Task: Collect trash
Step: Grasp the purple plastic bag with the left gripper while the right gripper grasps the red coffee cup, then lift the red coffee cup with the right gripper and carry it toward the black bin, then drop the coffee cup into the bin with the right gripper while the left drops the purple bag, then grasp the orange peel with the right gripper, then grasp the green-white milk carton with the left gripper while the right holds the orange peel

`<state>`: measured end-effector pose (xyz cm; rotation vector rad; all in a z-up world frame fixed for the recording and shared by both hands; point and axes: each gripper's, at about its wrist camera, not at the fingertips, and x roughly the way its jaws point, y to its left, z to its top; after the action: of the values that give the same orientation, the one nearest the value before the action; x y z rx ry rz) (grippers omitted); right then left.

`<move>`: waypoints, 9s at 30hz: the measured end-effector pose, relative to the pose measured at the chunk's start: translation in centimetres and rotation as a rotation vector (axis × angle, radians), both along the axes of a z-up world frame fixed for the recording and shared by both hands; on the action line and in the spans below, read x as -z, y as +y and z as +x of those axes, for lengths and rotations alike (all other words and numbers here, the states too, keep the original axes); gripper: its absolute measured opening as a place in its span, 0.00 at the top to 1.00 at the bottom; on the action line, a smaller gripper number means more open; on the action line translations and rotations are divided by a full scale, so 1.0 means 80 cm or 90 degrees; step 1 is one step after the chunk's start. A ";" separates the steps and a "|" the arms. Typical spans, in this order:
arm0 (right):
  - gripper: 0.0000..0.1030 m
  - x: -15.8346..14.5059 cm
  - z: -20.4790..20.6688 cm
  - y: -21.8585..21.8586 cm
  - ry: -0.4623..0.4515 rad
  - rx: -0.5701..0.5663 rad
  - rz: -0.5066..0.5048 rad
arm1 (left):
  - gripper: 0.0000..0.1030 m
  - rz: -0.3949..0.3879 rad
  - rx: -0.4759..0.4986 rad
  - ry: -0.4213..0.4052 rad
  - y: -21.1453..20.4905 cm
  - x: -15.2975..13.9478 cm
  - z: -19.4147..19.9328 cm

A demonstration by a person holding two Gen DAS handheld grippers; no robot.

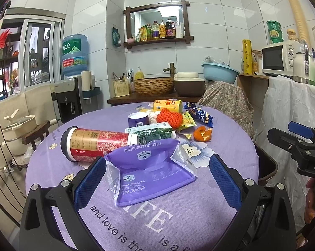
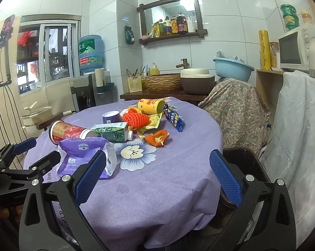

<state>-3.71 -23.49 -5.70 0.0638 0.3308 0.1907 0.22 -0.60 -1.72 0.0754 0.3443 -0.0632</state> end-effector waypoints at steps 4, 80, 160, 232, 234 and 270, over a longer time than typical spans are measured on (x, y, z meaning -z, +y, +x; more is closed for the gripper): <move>0.05 0.005 0.005 -0.003 0.016 -0.007 0.017 | 0.05 -0.001 -0.002 0.018 0.004 0.004 0.003; 0.19 -0.026 0.257 0.451 0.243 -0.564 -0.434 | 0.75 -0.136 -0.033 0.263 0.106 0.060 0.080; 0.21 0.094 0.209 -0.339 0.245 0.260 0.059 | 0.25 0.284 0.327 0.327 -0.466 0.108 0.321; 0.11 0.028 0.252 -0.008 0.213 -0.086 -0.007 | 0.06 0.009 0.057 0.216 -0.007 0.041 0.180; 0.11 0.029 0.258 0.020 0.223 -0.123 -0.026 | 0.06 0.009 0.045 0.218 0.006 0.043 0.181; 0.74 0.055 0.291 0.083 0.299 -0.142 -0.073 | 0.06 0.337 0.262 0.242 -0.005 0.045 0.297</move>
<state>19.60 -16.88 -10.08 -0.0437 0.8177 0.3785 23.99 -1.01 -5.29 0.6651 0.7168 -0.3977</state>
